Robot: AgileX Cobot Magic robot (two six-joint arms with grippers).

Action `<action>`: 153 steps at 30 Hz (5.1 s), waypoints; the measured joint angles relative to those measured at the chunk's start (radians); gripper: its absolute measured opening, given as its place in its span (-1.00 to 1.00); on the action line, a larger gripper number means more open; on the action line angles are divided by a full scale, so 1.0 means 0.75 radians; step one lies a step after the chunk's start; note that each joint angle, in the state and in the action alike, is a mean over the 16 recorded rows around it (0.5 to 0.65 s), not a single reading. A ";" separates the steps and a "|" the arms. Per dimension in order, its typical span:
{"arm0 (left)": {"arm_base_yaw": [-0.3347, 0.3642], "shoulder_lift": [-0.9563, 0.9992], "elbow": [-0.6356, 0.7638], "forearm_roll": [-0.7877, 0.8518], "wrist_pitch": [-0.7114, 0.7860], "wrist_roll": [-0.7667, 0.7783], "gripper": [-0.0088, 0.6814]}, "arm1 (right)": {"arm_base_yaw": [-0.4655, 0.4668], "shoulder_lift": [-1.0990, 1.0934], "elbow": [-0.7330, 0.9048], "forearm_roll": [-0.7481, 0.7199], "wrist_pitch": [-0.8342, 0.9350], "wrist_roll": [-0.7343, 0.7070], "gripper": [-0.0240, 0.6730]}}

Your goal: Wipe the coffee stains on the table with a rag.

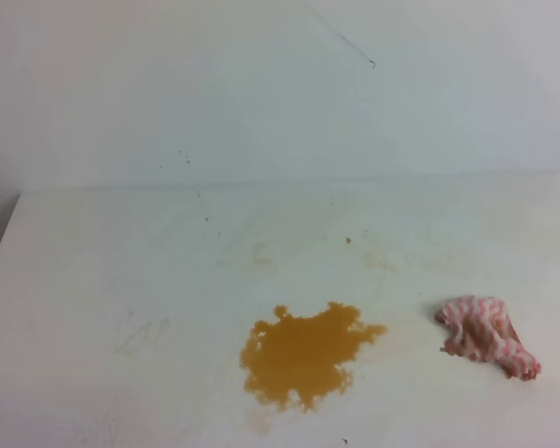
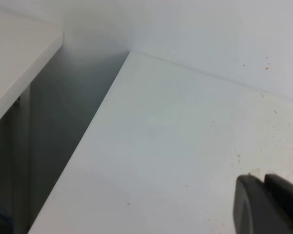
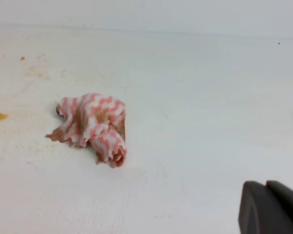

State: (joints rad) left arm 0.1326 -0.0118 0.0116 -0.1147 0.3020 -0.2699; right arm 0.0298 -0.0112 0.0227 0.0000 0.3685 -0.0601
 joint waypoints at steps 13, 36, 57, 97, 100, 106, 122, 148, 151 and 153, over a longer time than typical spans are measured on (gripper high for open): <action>0.000 -0.012 0.005 0.000 -0.002 0.000 -0.98 | 0.000 0.000 0.000 0.000 -0.002 0.000 -0.94; 0.000 -0.001 -0.003 0.000 0.002 0.000 -0.98 | 0.000 0.000 0.008 -0.011 -0.495 0.004 -0.94; 0.000 -0.001 0.000 0.000 -0.001 0.000 -0.98 | 0.000 0.003 -0.303 -0.026 -0.707 0.169 -0.94; 0.000 -0.003 0.003 0.000 -0.004 0.000 -0.98 | 0.000 1.220 -1.004 0.080 0.282 -0.141 -0.94; 0.000 -0.003 0.003 0.000 -0.006 0.000 -0.98 | 0.000 1.358 -1.070 0.079 0.356 -0.175 -0.94; 0.000 0.008 -0.008 0.000 -0.012 0.000 -0.98 | 0.000 1.629 -1.209 0.102 0.448 -0.205 -0.89; 0.000 0.005 -0.005 0.000 -0.008 0.000 -0.98 | 0.152 2.260 -1.506 0.375 0.449 -0.426 -0.12; -0.001 0.016 -0.015 0.000 -0.014 0.000 -0.98 | 0.338 2.667 -1.765 0.302 0.523 -0.400 -0.77; -0.001 0.016 -0.015 0.000 -0.014 0.000 -0.98 | 0.366 2.673 -1.814 0.370 0.535 -0.439 -0.80; -0.001 0.016 -0.015 0.000 -0.016 0.000 -0.98 | 0.388 2.680 -1.846 0.415 0.530 -0.462 -0.81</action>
State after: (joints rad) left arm 0.1322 0.0000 0.0000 -0.1148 0.2903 -0.2698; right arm 0.3205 1.9986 -1.3615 0.3112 0.7656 -0.4066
